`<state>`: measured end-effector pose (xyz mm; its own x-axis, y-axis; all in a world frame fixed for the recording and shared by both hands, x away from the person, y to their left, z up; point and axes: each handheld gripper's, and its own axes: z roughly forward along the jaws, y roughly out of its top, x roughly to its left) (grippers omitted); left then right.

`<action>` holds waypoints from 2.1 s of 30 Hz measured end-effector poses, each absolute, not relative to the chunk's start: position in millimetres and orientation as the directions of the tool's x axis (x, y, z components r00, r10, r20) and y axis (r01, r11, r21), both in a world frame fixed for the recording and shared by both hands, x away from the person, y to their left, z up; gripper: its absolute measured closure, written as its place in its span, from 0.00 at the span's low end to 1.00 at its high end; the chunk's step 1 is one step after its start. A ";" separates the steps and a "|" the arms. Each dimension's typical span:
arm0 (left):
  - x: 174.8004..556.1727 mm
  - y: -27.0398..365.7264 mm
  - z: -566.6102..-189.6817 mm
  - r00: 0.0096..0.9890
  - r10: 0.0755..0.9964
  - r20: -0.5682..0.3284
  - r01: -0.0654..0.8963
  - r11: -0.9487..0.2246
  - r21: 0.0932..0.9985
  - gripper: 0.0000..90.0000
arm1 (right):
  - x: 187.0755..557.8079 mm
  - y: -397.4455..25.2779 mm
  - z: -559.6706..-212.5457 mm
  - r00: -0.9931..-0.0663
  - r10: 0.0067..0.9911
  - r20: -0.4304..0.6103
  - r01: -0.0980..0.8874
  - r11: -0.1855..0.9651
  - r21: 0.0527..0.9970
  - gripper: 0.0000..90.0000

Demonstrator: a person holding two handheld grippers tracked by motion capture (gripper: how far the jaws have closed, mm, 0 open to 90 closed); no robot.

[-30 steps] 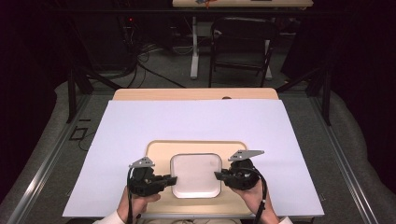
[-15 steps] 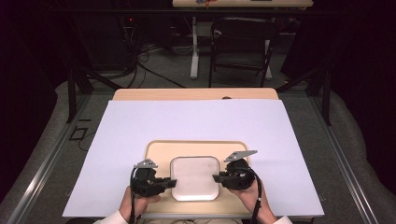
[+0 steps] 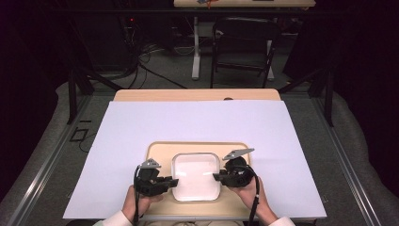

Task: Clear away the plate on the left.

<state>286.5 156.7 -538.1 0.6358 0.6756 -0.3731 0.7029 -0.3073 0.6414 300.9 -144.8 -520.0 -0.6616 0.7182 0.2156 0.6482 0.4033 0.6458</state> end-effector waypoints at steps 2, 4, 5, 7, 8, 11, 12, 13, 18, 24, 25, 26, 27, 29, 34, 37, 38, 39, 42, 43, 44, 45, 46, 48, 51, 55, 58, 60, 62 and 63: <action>287.7 156.7 -538.9 0.633 0.678 -0.373 0.705 -0.306 0.640 0.85 | 302.2 -144.5 -520.8 -0.662 0.719 0.212 0.648 0.406 0.645 0.83; 288.3 156.3 -539.5 0.632 0.679 -0.374 0.706 -0.305 0.639 0.84 | 302.9 -144.1 -521.6 -0.662 0.721 0.206 0.646 0.409 0.644 0.83; 288.7 156.2 -539.9 0.632 0.679 -0.373 0.706 -0.307 0.638 0.84 | 303.2 -144.0 -521.7 -0.660 0.722 0.208 0.648 0.407 0.643 0.83; 289.1 156.0 -540.5 0.631 0.682 -0.370 0.705 -0.305 0.640 0.84 | 304.2 -143.8 -522.4 -0.660 0.722 0.205 0.648 0.410 0.642 0.82; 289.4 155.8 -540.8 0.632 0.683 -0.367 0.704 -0.308 0.639 0.84 | 304.6 -143.8 -522.6 -0.660 0.722 0.206 0.649 0.410 0.641 0.82; 290.0 155.0 -541.6 0.628 0.687 -0.366 0.707 -0.305 0.638 0.84 | 305.2 -143.0 -523.1 -0.657 0.726 0.203 0.651 0.412 0.637 0.82; 290.2 154.9 -541.9 0.626 0.688 -0.367 0.708 -0.303 0.638 0.84 | 305.6 -143.1 -523.5 -0.657 0.727 0.202 0.652 0.411 0.637 0.82; 290.4 154.6 -542.2 0.625 0.689 -0.366 0.708 -0.304 0.637 0.83 | 306.0 -143.1 -523.7 -0.658 0.726 0.200 0.651 0.414 0.636 0.82; 292.3 154.1 -543.7 0.621 0.695 -0.363 0.710 -0.302 0.636 0.83 | 308.1 -142.3 -525.2 -0.656 0.728 0.200 0.653 0.415 0.634 0.81; 294.2 154.8 -544.6 0.614 0.696 -0.372 0.718 -0.296 0.630 0.83 | 311.0 -141.7 -526.6 -0.654 0.727 0.209 0.659 0.412 0.629 0.80; 294.4 155.1 -544.8 0.614 0.696 -0.372 0.717 -0.296 0.631 0.83 | 311.7 -141.8 -527.0 -0.654 0.727 0.210 0.660 0.413 0.628 0.80; 294.4 155.0 -545.0 0.612 0.697 -0.373 0.718 -0.292 0.632 0.83 | 312.3 -142.0 -527.3 -0.654 0.726 0.215 0.661 0.410 0.628 0.80; 294.8 155.0 -545.4 0.613 0.697 -0.373 0.718 -0.294 0.631 0.82 | 312.7 -142.0 -527.6 -0.652 0.727 0.218 0.664 0.407 0.627 0.80; 295.1 154.8 -546.0 0.610 0.701 -0.369 0.717 -0.291 0.633 0.81 | 313.6 -141.9 -528.0 -0.651 0.726 0.221 0.667 0.408 0.624 0.79; 297.7 154.1 -549.3 0.594 0.725 -0.349 0.726 -0.296 0.621 0.81 | 315.6 -139.1 -533.8 -0.652 0.732 0.195 0.670 0.437 0.600 0.74; 299.1 153.6 -552.3 0.585 0.731 -0.351 0.734 -0.294 0.612 0.80 | 316.9 -137.5 -538.1 -0.649 0.738 0.186 0.678 0.450 0.582 0.72; 299.5 153.6 -552.6 0.587 0.730 -0.350 0.734 -0.298 0.610 0.80 | 317.4 -137.1 -539.7 -0.654 0.737 0.174 0.673 0.461 0.579 0.71; 299.9 153.4 -553.0 0.586 0.731 -0.350 0.735 -0.297 0.610 0.80 | 317.4 -136.8 -540.3 -0.650 0.740 0.174 0.678 0.460 0.573 0.70; 300.3 153.2 -553.6 0.587 0.732 -0.347 0.734 -0.299 0.610 0.79 | 316.9 -135.1 -540.7 -0.649 0.746 0.149 0.674 0.472 0.569 0.69; 300.3 153.3 -553.4 0.589 0.731 -0.344 0.733 -0.302 0.610 0.78 | 317.2 -134.9 -541.4 -0.654 0.744 0.140 0.667 0.479 0.571 0.68; 300.3 153.3 -553.4 0.589 0.732 -0.343 0.732 -0.303 0.610 0.78 | 316.6 -134.2 -541.7 -0.652 0.746 0.136 0.667 0.479 0.570 0.68; 300.2 153.1 -553.4 0.589 0.732 -0.342 0.732 -0.304 0.610 0.78 | 317.0 -134.5 -541.9 -0.659 0.741 0.129 0.658 0.485 0.575 0.67; 300.1 152.9 -553.3 0.592 0.731 -0.340 0.730 -0.307 0.611 0.78 | 317.1 -134.5 -542.1 -0.660 0.740 0.128 0.657 0.486 0.576 0.67; 299.9 152.5 -553.0 0.596 0.727 -0.342 0.728 -0.309 0.612 0.72 | 317.0 -134.1 -542.1 -0.662 0.739 0.120 0.652 0.491 0.577 0.64; 299.5 153.3 -550.7 0.596 0.728 -0.339 0.727 -0.310 0.613 0.65 | 316.0 -134.1 -540.4 -0.673 0.735 0.088 0.632 0.509 0.584 0.46; 300.7 158.9 -544.4 0.591 0.738 -0.324 0.717 -0.298 0.630 0.50 | 311.3 -135.5 -531.7 -0.674 0.738 0.027 0.594 0.520 0.613 0.24; 299.9 165.1 -536.2 0.603 0.733 -0.315 0.698 -0.293 0.654 0.39 | 306.9 -139.1 -521.4 -0.682 0.731 0.001 0.549 0.510 0.662 0.16; 297.6 169.0 -529.7 0.618 0.729 -0.293 0.674 -0.300 0.675 0.33 | 302.5 -143.1 -512.5 -0.683 0.731 -0.008 0.519 0.493 0.698 0.11; 294.3 173.9 -522.6 0.636 0.721 -0.276 0.647 -0.303 0.699 0.28 | 298.4 -148.7 -503.7 -0.682 0.731 -0.023 0.489 0.479 0.729 0.07; 292.1 176.0 -518.6 0.644 0.719 -0.260 0.633 -0.310 0.709 0.25 | 296.1 -152.2 -499.4 -0.678 0.735 -0.027 0.475 0.465 0.747 0.04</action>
